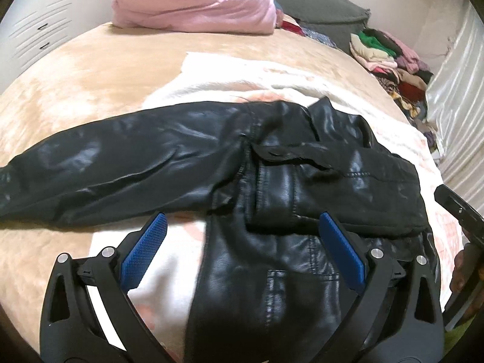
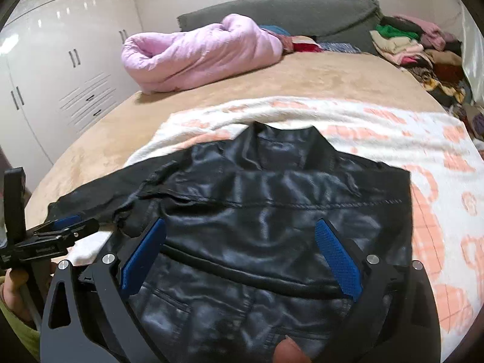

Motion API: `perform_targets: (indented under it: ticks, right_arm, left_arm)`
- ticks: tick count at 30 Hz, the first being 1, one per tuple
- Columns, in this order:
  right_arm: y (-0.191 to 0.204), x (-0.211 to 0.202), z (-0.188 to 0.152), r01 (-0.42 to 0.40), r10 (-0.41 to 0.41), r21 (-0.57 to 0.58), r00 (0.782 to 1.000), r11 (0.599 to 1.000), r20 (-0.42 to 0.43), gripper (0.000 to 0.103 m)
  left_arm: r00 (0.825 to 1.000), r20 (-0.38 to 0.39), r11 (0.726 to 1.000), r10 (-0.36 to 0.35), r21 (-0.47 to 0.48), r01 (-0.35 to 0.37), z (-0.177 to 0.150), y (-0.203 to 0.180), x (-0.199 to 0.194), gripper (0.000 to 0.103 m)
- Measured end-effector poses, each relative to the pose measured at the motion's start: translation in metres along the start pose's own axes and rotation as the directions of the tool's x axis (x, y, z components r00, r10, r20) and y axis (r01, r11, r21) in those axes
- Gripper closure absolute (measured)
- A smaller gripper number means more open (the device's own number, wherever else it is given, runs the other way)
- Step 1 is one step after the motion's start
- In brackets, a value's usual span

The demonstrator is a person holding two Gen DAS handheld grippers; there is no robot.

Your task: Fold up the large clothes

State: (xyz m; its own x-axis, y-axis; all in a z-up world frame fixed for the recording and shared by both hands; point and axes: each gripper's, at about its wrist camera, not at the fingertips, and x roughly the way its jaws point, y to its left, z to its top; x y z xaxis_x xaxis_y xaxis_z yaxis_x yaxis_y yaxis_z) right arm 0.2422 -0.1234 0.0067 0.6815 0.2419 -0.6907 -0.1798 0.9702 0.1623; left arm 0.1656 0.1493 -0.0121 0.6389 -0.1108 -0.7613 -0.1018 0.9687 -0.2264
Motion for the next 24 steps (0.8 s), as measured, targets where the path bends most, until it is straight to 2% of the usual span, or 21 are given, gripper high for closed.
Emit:
perform_targets:
  ticks: [10, 15, 24]
  right_arm:
    - [0.054, 0.007, 0.013, -0.065, 0.066, -0.064, 0.998, 0.996, 0.013, 0.004]
    - [0.081, 0.013, 0.013, -0.084, 0.086, -0.093, 0.996, 0.992, 0.013, 0.004]
    - [0.132, 0.026, 0.013, -0.14, 0.143, -0.16, 0.99, 0.977, 0.004, 0.004]
  left_arm:
    - [0.997, 0.045, 0.992, 0.065, -0.11, -0.06, -0.001, 0.046, -0.027, 0.009]
    - [0.989, 0.081, 0.983, 0.125, -0.146, -0.112, -0.003, 0.065, -0.041, 0.009]
    - [0.981, 0.101, 0.967, 0.166, -0.213, -0.142, -0.004, 0.094, -0.052, 0.009]
